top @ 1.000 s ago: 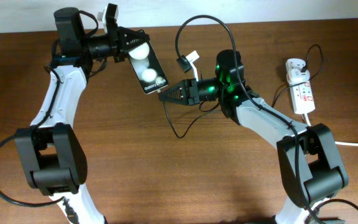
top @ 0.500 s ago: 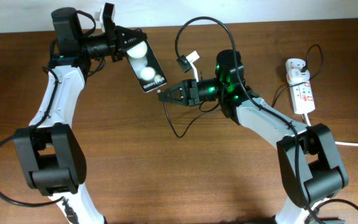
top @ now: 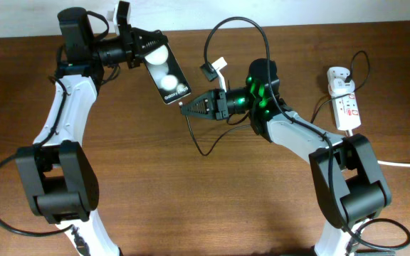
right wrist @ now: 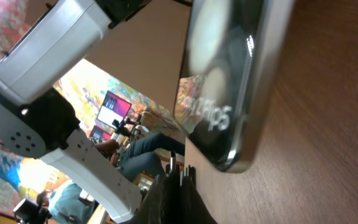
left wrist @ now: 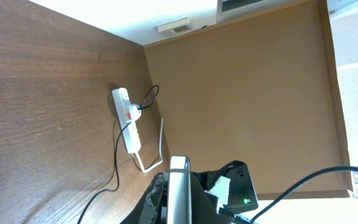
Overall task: Plug charger to phone and switch on socket
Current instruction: 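Push the plug into the phone's port with the right gripper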
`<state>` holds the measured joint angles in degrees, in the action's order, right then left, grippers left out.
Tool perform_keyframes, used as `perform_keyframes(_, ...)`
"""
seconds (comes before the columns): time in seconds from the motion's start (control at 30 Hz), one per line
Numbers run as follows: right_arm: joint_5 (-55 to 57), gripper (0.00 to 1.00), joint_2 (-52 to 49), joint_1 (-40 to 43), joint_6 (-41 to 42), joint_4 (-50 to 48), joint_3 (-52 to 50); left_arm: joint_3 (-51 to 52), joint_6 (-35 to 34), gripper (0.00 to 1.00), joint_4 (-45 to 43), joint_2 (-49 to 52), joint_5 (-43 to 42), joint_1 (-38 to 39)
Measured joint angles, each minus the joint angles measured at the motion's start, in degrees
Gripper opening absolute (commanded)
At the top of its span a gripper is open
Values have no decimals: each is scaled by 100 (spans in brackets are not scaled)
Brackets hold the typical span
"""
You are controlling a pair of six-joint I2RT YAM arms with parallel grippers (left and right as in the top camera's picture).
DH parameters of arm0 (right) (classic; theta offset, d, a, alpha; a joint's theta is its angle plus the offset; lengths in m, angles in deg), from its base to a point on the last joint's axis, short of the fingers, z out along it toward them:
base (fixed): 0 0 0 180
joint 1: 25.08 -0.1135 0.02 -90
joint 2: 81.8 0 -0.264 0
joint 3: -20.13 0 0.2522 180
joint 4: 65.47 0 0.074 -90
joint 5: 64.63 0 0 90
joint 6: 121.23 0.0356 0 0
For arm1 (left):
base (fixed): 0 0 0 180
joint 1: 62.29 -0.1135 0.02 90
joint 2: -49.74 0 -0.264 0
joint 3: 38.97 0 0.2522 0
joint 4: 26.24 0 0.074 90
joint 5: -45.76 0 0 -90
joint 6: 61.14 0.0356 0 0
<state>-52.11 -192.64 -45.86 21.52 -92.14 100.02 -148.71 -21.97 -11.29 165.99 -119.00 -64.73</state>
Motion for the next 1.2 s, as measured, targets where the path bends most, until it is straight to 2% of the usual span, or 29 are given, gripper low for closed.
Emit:
perform_keyframes(0.23,116,4,0,0,131,-15,0,0,-455,0,-4,0,-61,0)
perform_keyframes(0.33,114,4,0,0,144,-129,0,0,-518,0,-372,0,-173,0)
perform_keyframes(1.2,35,4,-2,0,341,-374,-2,0,-391,0,-382,0,-284,72)
